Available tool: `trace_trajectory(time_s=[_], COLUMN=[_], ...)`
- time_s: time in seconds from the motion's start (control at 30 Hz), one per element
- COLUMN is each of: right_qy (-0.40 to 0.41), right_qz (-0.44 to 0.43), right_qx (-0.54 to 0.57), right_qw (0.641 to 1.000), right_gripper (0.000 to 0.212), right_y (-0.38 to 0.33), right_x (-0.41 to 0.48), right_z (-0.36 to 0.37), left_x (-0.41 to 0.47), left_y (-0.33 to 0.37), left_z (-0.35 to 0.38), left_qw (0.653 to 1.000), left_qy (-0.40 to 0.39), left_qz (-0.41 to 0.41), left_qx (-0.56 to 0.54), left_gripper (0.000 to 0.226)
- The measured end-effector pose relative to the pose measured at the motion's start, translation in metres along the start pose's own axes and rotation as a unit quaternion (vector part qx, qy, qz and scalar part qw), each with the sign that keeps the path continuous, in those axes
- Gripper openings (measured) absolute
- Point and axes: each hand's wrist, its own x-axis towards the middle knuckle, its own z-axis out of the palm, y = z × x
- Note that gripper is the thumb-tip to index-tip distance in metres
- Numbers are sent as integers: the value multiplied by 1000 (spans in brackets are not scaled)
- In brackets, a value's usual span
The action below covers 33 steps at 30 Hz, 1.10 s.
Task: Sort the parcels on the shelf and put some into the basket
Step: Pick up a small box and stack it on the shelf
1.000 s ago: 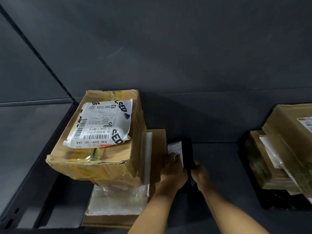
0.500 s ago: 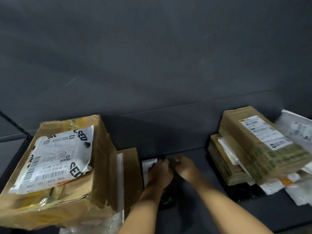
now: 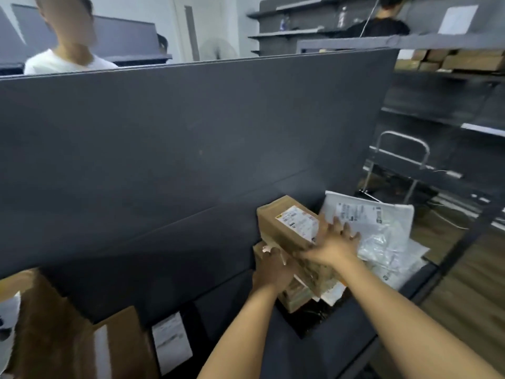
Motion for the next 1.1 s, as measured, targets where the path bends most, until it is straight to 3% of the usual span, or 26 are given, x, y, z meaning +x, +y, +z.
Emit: trace_trajectory(time_s=[0.1,0.23,0.33,0.43,0.53,0.6,0.7,0.77,0.83,0.9,1.0,1.1], right_qy=[-42,34,54,73,99,66,-40,-67,-70,-59,-45,-62], right_qz=[13,-6,-10,8,-10,-45,-88,-89,-98,-125,-136,-143], right_qx=[-31,39,129,183,211,329,560,610,608,579,502,468], right_qw=[999,999,990,980,972,941,823,784,784,803,853,870], right_gripper=[118,99,107,114,114,114,104,95,94,109,124,127], right_y=[13,4,4,0,-6,-3,5,6,-1,-13,-29,-39], right_x=[-6,-18,-35,-55,-76,-89,-107,-108,-111,-115,-119,-117], right_z=[9,13,24,31,33,35,24,18,13,8,6,7], left_x=[1,-9,-23,-25,-31,-34,-45,-50,-54,-57,-63,-69], left_y=[1,3,5,0,-8,-22,-53,-66,-67,-65,-67,-71], left_z=[7,7,-2,-6,-4,-7,-21,-26,-30,-35,-42,-47], left_qw=[997,977,931,904,875,834,800,785,762,750,744,745], left_qy=[-35,-72,-98,-89,-85,-76,-83,-90,-105,-111,-115,-82], left_qz=[-28,-50,-83,-95,-67,-38,-15,-1,5,20,50,27], left_qx=[-65,-195,-342,-408,-472,-545,-594,-613,-639,-652,-656,-662], left_gripper=[61,69,84,108,101,87,59,51,52,54,66,64])
